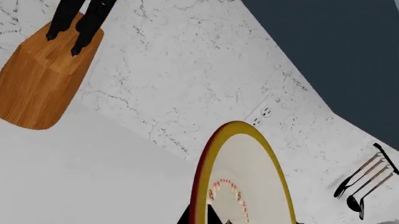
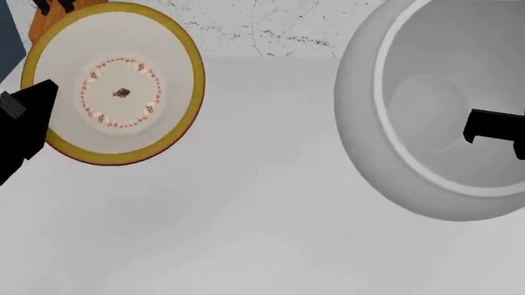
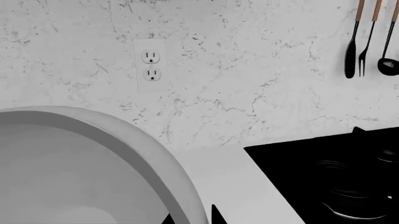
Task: Stack the bowls from largest to smallest.
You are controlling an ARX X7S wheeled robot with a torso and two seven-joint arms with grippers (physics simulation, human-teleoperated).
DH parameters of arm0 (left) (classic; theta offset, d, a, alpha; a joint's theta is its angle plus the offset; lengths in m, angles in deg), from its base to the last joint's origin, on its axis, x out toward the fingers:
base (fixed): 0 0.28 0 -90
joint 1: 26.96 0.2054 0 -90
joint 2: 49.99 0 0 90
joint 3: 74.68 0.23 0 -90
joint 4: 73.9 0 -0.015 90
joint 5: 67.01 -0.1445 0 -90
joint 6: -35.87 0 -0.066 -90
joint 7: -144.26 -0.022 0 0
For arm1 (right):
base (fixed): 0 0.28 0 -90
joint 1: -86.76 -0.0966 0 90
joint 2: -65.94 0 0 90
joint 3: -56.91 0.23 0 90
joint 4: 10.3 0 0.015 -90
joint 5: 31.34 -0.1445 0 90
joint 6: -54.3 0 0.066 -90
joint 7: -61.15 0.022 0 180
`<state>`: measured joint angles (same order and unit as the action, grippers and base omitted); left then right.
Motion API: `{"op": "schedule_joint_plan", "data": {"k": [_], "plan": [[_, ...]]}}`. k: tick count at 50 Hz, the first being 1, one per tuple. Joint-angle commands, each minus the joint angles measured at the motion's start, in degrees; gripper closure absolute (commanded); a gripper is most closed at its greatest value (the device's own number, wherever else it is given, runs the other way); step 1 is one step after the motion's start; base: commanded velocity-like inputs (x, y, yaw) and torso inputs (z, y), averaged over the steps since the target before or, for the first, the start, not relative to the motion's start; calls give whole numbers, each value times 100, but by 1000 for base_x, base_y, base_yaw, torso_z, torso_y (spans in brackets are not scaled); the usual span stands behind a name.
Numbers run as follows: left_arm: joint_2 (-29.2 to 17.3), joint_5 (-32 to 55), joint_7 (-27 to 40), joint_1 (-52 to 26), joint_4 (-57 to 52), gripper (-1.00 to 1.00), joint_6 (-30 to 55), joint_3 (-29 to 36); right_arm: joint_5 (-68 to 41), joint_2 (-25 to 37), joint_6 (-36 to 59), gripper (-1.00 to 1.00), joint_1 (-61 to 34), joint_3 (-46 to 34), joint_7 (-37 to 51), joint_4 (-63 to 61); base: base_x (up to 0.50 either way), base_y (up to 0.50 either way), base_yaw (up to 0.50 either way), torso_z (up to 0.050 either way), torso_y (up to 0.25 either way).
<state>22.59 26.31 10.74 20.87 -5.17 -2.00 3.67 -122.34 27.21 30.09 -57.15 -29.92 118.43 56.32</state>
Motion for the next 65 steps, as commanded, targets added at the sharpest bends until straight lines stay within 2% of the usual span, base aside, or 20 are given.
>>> {"op": "schedule_joint_plan", "data": {"k": [1,8,21,41,53,65], "plan": [[-188,120,-257,-192,-428,100,-127,-206,-27,115,-75,100,115,196,297,-178,0,0,0,0,0],[-226,107,-622,-93,-495,100,-169,-294,2,115,-83,100,145,163,341,-171,0,0,0,0,0],[-207,85,-594,-41,-517,100,-205,-233,181,77,-135,100,203,89,296,-182,0,0,0,0,1],[-257,199,-533,0,-598,100,-252,-220,150,95,-200,100,247,102,262,-213,-434,41,0,0,1],[-264,228,-494,13,-616,100,-299,-203,154,77,-302,100,361,169,210,-245,0,0,0,0,0],[-243,226,-478,17,-604,100,-342,-154,142,109,-423,100,556,320,159,-297,1,-481,0,0,0]]}}
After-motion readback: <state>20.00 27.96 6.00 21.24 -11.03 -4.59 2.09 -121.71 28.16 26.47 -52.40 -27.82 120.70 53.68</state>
